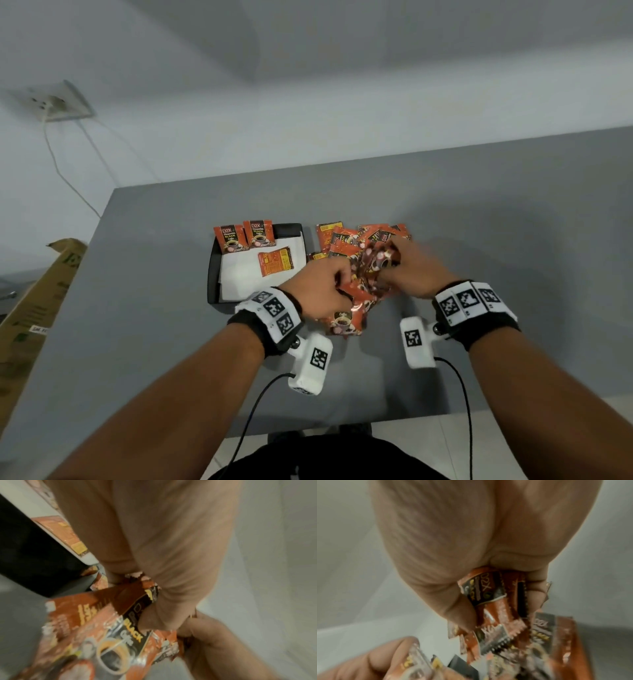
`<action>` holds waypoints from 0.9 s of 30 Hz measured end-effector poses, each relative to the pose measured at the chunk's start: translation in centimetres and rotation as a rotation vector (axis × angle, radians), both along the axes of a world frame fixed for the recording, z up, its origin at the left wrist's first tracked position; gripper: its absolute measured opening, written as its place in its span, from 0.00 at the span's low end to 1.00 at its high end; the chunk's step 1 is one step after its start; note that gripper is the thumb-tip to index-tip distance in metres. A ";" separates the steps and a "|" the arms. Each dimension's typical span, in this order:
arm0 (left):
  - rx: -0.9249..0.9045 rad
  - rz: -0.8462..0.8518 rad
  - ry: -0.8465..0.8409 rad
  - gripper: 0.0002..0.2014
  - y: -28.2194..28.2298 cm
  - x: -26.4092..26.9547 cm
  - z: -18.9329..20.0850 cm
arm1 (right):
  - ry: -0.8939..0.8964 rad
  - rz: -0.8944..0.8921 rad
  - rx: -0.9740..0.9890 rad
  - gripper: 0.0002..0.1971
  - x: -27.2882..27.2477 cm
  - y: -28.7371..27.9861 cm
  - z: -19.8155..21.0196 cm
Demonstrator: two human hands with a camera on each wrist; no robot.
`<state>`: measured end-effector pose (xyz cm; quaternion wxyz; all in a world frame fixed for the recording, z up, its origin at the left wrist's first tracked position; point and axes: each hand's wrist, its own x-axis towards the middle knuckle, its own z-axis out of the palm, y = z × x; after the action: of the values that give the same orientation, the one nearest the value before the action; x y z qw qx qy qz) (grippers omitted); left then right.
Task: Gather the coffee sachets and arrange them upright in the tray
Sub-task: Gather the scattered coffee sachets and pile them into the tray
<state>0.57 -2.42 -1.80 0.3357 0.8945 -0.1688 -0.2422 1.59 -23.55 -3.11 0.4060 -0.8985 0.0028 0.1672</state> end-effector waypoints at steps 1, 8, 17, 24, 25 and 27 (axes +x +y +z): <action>-0.079 0.073 0.027 0.12 0.9 0.4 0.5 | -0.026 -0.055 0.050 0.15 0.2 0.4 0.4; -0.559 0.540 -0.050 0.26 9.8 3.6 3.2 | -0.121 -0.104 0.267 0.14 1.5 6.9 3.4; 0.131 0.293 -0.256 0.18 15.3 3.2 -0.1 | -0.314 0.312 -0.208 0.13 2.6 16.7 -0.5; 0.189 0.124 -0.162 0.24 16.0 2.2 -1.1 | -0.290 0.505 -0.508 0.23 1.4 18.1 -2.3; 0.196 0.092 -0.155 0.27 16.2 2.2 -1.2 | -0.309 0.506 -0.524 0.26 1.1 18.0 -2.2; 0.255 0.029 -0.159 0.28 16.6 2.1 -1.6 | -0.320 0.501 -0.522 0.32 0.5 18.0 -2.4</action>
<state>2.66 14.14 -3.39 0.2084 0.9486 -0.1498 -0.1852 2.10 -5.59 -5.50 0.1060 -0.9590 -0.2375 0.1125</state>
